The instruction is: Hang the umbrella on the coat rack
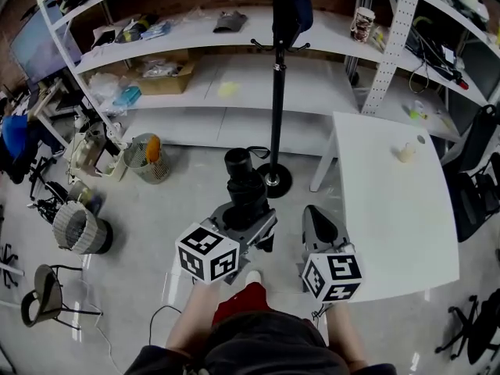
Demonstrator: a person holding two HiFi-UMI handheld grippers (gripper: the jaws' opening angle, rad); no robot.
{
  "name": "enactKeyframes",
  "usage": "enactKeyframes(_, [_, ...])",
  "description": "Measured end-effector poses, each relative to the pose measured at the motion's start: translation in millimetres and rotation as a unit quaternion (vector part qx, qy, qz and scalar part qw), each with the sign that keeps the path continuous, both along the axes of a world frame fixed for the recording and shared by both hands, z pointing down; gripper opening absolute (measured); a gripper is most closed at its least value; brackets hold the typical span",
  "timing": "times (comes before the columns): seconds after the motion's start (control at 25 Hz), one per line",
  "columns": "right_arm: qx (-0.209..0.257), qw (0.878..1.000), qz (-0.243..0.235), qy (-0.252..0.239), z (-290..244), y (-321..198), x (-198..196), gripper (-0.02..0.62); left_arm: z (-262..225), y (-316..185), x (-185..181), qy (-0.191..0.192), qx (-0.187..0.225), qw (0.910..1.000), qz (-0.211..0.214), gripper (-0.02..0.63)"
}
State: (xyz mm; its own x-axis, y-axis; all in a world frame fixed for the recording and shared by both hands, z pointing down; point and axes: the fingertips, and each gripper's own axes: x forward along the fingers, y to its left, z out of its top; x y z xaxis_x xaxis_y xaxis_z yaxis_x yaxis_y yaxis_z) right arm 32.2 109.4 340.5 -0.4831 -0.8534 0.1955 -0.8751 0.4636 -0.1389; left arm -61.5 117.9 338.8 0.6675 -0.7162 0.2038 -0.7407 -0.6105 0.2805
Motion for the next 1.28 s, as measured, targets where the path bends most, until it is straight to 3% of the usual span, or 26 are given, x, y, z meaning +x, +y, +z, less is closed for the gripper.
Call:
enactKeyframes(0.52, [-0.009,0.999,0.043,0.011,2,-102,-48,0.018,11,-96,-52,-0.003,-0.02,0.9984,0.054,0.202])
enactKeyframes(0.8, [-0.009,0.997,0.071,0.019,-1,-139,-32,0.018,9,-130,-45,-0.018,-0.011,0.9958,0.089,0.202])
enactKeyframes(1.28, [0.003,0.997,0.083,0.003,-3,-234,-7,0.018,15,-221,-16,-0.042,-0.01,0.9925,0.114,0.202])
